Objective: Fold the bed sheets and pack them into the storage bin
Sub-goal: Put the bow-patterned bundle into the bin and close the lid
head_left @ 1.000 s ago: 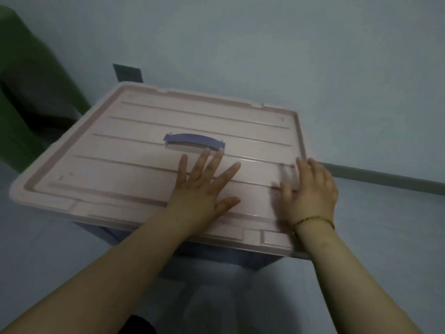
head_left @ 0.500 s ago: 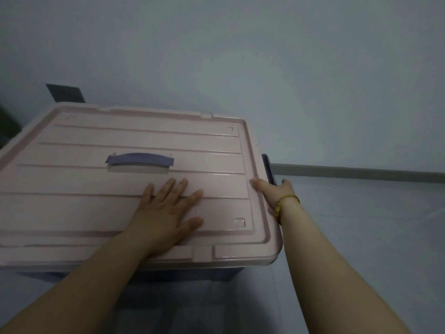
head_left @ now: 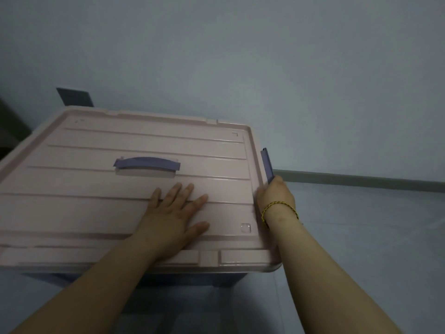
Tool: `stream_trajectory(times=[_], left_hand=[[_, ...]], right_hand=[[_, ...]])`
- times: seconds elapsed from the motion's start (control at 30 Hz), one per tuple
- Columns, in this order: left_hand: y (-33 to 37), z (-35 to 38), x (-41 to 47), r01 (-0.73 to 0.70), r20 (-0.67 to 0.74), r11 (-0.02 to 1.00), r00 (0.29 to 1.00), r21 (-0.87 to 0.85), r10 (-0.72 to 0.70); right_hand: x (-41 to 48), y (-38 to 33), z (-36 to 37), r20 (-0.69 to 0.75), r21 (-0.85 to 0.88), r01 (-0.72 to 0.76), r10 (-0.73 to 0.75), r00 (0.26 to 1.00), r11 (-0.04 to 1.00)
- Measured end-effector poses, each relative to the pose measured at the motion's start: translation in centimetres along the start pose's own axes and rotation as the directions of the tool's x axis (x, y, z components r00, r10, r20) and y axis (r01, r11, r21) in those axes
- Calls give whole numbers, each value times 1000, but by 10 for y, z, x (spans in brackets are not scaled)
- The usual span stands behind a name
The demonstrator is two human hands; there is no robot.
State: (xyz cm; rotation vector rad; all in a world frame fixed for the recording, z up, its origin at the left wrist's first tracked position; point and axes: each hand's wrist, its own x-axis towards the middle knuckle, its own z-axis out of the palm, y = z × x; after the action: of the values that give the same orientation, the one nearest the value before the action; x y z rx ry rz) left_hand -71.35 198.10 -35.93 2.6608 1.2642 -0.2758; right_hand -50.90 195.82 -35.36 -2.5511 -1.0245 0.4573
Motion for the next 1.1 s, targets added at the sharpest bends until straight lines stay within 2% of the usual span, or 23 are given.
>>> stream_trajectory(times=[0.07, 0.13, 0.2, 0.33, 0.47, 0.57, 0.63, 0.7, 0.77, 0.8, 0.87, 0.9, 0.93, 0.97, 1.1], left_hand=[[1, 0, 0, 5, -9, 1000, 1000, -18, -5], [-1, 1, -1, 36, -54, 999, 998, -38, -38], [-10, 3, -5, 99, -117, 994, 988, -53, -104], [-66, -1, -29, 337, -128, 932, 927, -132, -353], [-137, 0, -62, 532, -80, 830, 832, -165, -549], [-165, -3, -78, 553, -93, 814, 814, -175, -573], [-192, -11, -83, 582, -173, 787, 770, -204, -614], [-235, -19, -79, 613, -218, 727, 698, -308, -682], [-275, -25, -69, 605, -116, 605, 651, -517, -750], [-289, -27, -63, 568, -7, 503, 658, -651, -753], [-310, -26, -57, 448, 243, 147, 699, -882, -672], [-310, -27, -58, 423, 360, -40, 713, -905, -602], [-310, -27, -61, 420, 431, -154, 715, -894, -551], [-311, -26, -62, 424, 462, -199, 723, -884, -514], [-315, -24, -61, 410, 467, -228, 719, -883, -516]], right_hand=[[-4, -1, -2, 17, -122, 35, -33, 999, 992], [-10, -10, -2, 17, -373, 121, -124, 992, 920], [-19, -31, 1, 6, -465, 214, -238, 971, 859], [-45, -102, 25, 106, -395, 458, -456, 884, 796], [-83, -179, 87, 341, -294, 698, -610, 715, 653], [-90, -200, 111, 456, -320, 762, -613, 645, 563], [-86, -202, 114, 470, -364, 759, -597, 650, 540], [-86, -207, 120, 484, -388, 754, -579, 656, 530], [-90, -209, 124, 481, -413, 748, -573, 664, 520], [-91, -208, 125, 475, -417, 748, -579, 663, 516], [-93, -210, 128, 454, -427, 737, -581, 675, 524], [-93, -209, 128, 443, -430, 731, -581, 683, 530], [-93, -209, 129, 435, -432, 728, -584, 686, 532], [-92, -209, 130, 430, -433, 727, -587, 686, 532], [-90, -210, 133, 441, -434, 735, -588, 678, 521]])
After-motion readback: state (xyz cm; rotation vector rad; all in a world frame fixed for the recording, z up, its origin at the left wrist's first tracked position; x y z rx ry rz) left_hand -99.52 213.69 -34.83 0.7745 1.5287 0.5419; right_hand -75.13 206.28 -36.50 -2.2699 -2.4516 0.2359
